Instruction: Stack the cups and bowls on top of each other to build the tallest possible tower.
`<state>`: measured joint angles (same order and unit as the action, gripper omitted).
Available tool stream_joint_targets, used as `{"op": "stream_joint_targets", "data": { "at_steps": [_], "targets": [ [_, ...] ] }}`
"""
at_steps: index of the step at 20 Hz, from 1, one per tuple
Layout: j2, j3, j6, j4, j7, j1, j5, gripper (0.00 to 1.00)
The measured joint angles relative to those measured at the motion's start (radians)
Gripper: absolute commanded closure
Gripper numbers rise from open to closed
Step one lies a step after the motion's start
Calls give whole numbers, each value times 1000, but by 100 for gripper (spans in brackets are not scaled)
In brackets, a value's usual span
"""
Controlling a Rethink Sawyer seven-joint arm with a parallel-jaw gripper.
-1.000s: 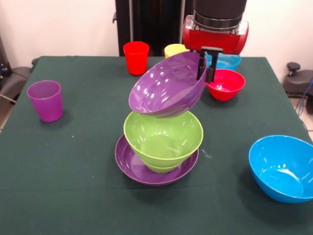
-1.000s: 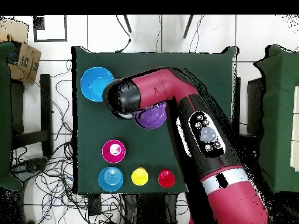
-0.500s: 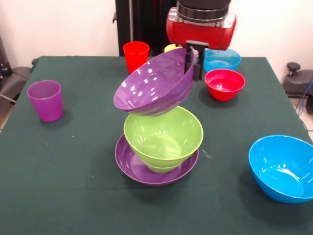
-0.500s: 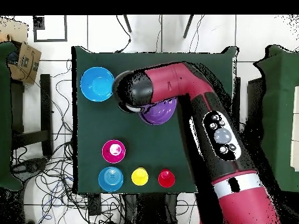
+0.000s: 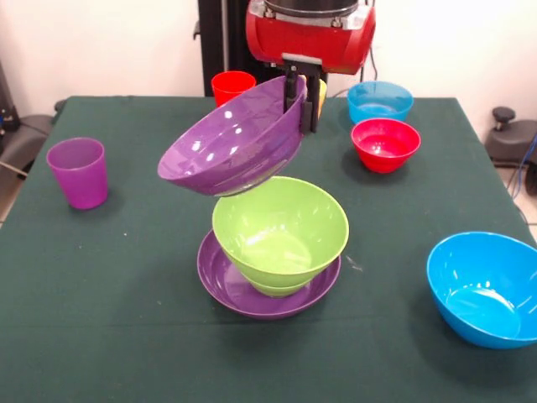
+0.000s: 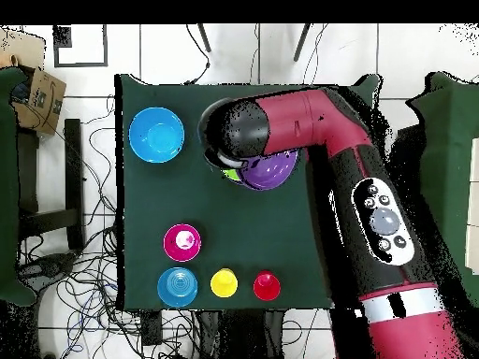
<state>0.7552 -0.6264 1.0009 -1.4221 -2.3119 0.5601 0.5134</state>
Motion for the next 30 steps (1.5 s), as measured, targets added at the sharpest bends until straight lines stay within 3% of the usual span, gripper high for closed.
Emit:
{"op": "stream_joint_targets", "data": {
  "at_steps": [5,6,30],
  "targets": [
    [-9,0,2,53,0,-11,0,100],
    [-18,0,2,72,0,-15,-1,0],
    [-54,0,2,94,0,-40,-7,0]
  ]
}}
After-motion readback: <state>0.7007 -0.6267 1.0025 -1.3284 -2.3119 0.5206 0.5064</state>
